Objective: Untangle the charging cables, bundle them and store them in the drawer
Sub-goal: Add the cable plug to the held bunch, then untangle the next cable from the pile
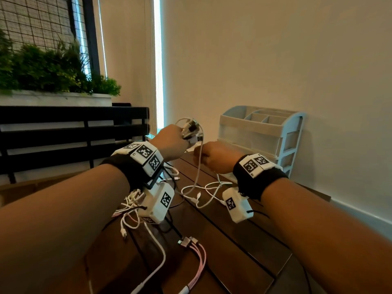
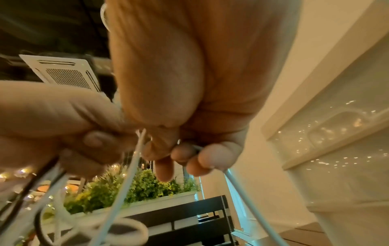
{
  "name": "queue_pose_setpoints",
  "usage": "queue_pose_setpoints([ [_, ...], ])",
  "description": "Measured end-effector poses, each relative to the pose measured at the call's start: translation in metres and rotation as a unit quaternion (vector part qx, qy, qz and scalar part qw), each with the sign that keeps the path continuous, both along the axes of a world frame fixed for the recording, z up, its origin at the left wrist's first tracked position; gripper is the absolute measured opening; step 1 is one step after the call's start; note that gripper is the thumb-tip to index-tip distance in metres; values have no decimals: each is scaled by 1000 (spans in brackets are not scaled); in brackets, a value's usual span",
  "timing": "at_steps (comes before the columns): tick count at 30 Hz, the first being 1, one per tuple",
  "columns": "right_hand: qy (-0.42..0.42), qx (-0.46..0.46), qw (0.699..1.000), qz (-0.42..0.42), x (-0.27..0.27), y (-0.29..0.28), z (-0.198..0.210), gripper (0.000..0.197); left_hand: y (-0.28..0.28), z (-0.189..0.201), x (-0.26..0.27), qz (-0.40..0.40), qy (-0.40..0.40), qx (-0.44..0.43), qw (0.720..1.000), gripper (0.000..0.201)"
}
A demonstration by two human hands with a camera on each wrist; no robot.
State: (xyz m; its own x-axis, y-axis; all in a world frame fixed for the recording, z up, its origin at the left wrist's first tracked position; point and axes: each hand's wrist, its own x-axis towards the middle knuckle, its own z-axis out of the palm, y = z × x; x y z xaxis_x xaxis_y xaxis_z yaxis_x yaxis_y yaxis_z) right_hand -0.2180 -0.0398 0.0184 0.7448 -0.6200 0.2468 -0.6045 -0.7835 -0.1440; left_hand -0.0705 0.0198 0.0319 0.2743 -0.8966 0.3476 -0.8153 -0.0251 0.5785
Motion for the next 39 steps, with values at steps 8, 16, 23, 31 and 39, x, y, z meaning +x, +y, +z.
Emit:
queue_pose_setpoints([
  [8,32,70,996,-42,-18,-22,-21,20,2,7,30,109,-184,65,975,18],
  [16,9,59,986,-156,-55,-50,-30,21,15,11,69,191,-235,133,944,16],
  [23,-79,-142,978,-132,-32,-36,4,15,2,24,61,96,-136,31,986,20],
  [31,31,-202,970,-132,-17,-26,9,24,17,20,43,33,-397,280,874,21],
  [39,44,-132,949,-284,-50,-36,4,13,42,17,91,-86,-40,388,917,40],
])
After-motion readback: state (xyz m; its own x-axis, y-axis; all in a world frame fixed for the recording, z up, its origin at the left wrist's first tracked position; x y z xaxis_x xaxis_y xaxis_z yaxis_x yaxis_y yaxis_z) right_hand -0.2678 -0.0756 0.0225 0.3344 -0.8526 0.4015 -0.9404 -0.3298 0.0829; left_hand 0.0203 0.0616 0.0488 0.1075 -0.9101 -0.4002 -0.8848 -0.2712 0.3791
